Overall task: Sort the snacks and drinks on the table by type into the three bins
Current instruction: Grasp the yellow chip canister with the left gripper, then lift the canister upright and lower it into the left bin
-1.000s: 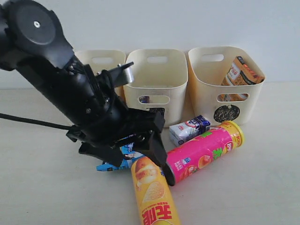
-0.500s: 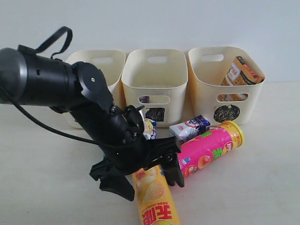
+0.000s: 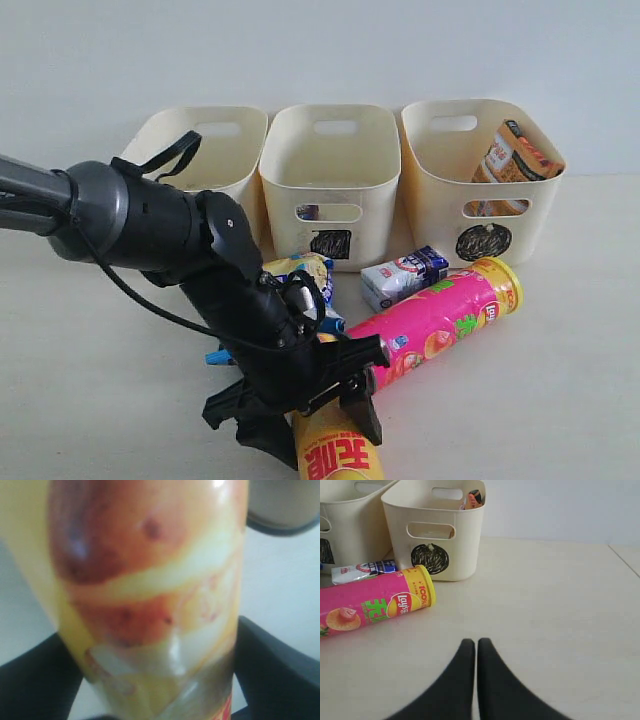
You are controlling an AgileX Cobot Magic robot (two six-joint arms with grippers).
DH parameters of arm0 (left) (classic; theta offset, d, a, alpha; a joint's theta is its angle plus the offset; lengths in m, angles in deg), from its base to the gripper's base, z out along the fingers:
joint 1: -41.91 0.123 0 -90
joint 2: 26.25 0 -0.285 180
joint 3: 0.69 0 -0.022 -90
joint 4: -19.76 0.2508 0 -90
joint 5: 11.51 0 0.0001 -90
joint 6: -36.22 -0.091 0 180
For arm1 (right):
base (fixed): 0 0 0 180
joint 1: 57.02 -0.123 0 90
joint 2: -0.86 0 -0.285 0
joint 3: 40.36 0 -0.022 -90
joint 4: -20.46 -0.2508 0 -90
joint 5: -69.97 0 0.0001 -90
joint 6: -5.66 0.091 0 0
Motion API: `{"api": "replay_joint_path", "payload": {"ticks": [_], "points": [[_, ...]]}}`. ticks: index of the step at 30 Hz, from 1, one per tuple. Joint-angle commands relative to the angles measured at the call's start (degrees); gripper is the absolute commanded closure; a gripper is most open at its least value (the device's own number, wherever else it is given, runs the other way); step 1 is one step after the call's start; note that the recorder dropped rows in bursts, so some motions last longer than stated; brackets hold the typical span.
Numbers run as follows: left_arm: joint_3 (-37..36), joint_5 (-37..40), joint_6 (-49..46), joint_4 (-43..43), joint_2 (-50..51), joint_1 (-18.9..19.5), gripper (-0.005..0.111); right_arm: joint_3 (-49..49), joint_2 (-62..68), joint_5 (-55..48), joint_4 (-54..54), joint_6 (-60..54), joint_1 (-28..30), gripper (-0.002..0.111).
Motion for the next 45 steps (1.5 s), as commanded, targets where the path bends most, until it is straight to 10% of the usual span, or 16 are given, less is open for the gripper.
{"api": "replay_joint_path", "payload": {"ticks": [1,4,24,37,45], "points": [[0.22,1.7,-2.28,-0.41,-0.06,-0.04,0.082,-0.07,-0.31,0.27,-0.18,-0.09,0.27,0.108],[0.22,3.43,-4.48,-0.17,-0.06,-0.04,0.102,-0.07,-0.31,0.27,-0.18,-0.09,0.27,0.108],[0.22,6.91,-8.92,6.62,-22.63,1.3,0.102,-0.07,-0.31,0.27,-5.6,-0.09,0.27,0.108],[6.73,-7.97,-9.34,11.55,-33.87,15.91,0.102,-0.07,-0.31,0.61,-2.23,-0.09,0.27,0.108],[7.66,-30.24,-26.06,11.71,-32.8,20.59,0.102,-0.07,-0.31,0.48,-2.24,-0.09,0.27,0.108]]}}
